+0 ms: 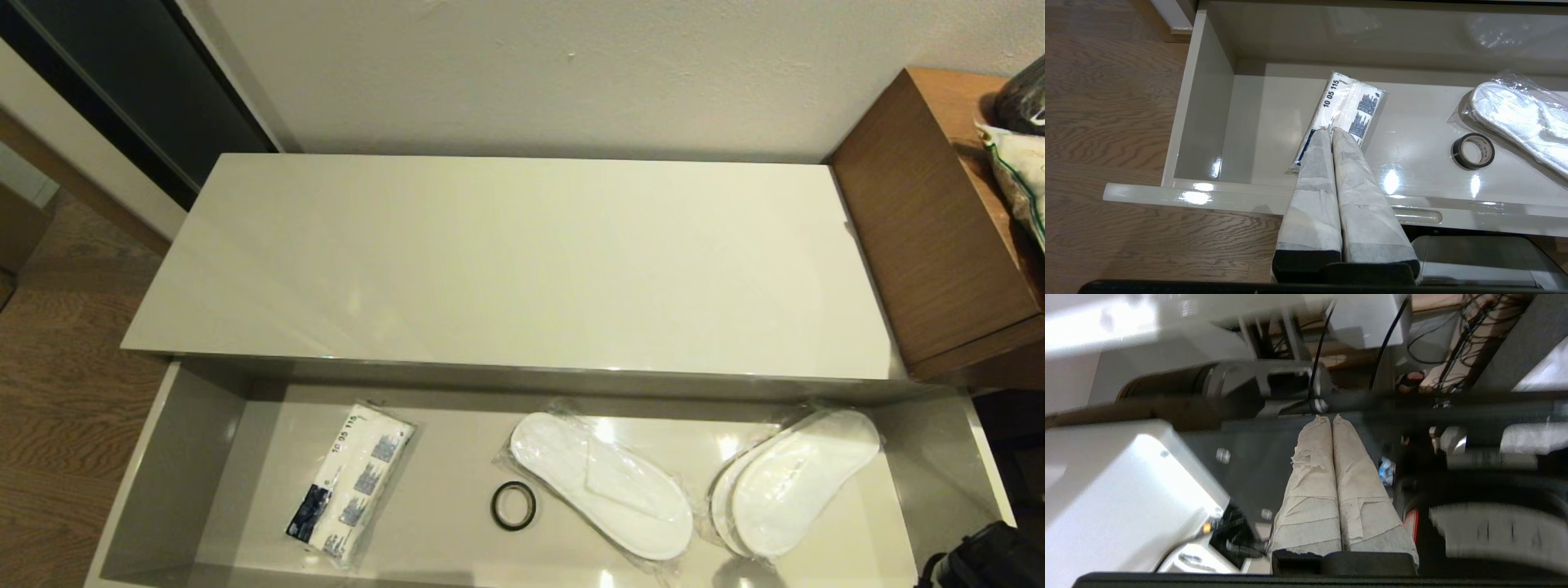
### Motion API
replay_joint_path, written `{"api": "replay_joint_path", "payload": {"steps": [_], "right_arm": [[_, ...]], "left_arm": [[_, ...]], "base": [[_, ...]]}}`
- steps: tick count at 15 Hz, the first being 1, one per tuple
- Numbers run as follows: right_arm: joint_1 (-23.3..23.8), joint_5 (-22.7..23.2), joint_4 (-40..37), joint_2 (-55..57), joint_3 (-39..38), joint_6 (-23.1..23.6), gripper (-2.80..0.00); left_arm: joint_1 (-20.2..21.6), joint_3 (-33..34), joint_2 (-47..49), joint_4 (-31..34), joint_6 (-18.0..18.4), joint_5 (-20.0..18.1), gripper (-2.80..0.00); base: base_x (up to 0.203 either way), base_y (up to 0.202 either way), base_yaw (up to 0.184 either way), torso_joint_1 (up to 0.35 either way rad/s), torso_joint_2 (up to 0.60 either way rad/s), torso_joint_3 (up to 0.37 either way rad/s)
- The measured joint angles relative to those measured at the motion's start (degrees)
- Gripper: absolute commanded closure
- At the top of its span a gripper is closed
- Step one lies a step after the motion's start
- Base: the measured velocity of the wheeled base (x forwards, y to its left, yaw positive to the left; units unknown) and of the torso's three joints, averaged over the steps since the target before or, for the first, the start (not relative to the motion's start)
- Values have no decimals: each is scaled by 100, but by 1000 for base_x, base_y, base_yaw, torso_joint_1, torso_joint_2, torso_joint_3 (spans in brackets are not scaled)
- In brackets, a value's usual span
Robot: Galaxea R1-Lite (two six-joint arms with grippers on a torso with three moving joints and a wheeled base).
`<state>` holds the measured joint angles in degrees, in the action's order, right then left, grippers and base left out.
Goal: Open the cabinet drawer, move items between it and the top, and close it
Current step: Close the drawer
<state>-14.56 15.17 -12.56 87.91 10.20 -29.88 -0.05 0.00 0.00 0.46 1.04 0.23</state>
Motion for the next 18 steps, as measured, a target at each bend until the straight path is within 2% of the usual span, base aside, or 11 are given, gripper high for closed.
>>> {"api": "replay_joint_path", "payload": {"steps": [3,5,10,12,15,18], "right_arm": [[0,-215,838,425,-25,-100,0],[6,-327,1354,434,-7,-393,0],[-1,-556,1653,-356,337,-977,0],[9,-883,1467,-841,744,-1289,0],[6,-1412,583,-1488,1469,-1692,0],[0,-1412,-216,-2005,1879,-1771,0]], "left_arm": [[0,0,0,-1,0,2,0],[-5,0,0,-2,1,2,0],[-5,0,0,-5,1,1,0],[-2,0,0,-2,0,-1,0],[-5,-1,0,-2,0,4,0],[-2,-2,0,-5,0,0,0]], "base": [[0,0,0,0,0,0],[0,0,0,0,0,0],[0,0,0,0,0,0],[0,0,0,0,0,0],[0,0,0,0,0,0],[0,0,0,0,0,0]]}}
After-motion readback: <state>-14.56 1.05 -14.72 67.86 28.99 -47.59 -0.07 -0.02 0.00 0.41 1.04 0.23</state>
